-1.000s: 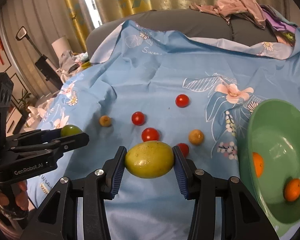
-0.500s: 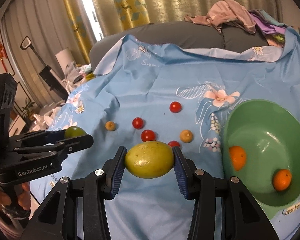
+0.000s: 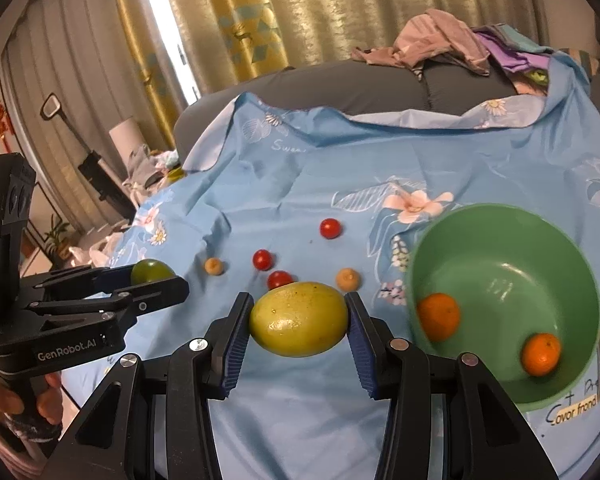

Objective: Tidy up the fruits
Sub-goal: 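Carry the green and yellow fruits with both tools over the green bowl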

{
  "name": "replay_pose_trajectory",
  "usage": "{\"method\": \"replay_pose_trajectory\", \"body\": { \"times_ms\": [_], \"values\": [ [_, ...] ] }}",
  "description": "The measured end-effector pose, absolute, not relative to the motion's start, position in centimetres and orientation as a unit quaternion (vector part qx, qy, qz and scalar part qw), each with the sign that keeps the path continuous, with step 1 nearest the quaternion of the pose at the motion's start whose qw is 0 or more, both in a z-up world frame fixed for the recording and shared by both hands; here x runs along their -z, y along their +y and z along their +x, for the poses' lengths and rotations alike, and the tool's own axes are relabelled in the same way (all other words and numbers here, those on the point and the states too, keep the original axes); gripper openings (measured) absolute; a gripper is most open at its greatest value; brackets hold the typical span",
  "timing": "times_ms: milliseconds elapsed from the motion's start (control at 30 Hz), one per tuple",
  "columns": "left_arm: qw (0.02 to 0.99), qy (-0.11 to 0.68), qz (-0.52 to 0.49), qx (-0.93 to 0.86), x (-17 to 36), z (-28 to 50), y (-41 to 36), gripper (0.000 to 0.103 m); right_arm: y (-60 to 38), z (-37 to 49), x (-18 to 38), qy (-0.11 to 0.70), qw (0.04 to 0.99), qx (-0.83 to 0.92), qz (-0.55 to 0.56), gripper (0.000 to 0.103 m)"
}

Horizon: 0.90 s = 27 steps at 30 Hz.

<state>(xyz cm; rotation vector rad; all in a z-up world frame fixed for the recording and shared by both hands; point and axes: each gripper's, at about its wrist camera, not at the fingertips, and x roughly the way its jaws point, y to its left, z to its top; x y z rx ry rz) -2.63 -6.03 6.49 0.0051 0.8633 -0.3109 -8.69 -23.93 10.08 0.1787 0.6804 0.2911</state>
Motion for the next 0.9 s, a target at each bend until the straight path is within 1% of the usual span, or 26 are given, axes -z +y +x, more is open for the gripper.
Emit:
{"method": "replay_pose_trajectory", "body": {
  "times_ms": [533,900],
  "values": [
    [0.894,0.400,0.044,0.199,-8.1,-1.4,-12.2,0.044,-29.1,-9.4,-10.6,0.309,0.940,-0.093,0.113,0.048],
    [0.884,0.402,0.067,0.230,-7.6,-0.2,-16.2,0.044,-31.8,-9.2,-10.0,0.308,0.940,-0.071,0.130,0.048]
  ]
}}
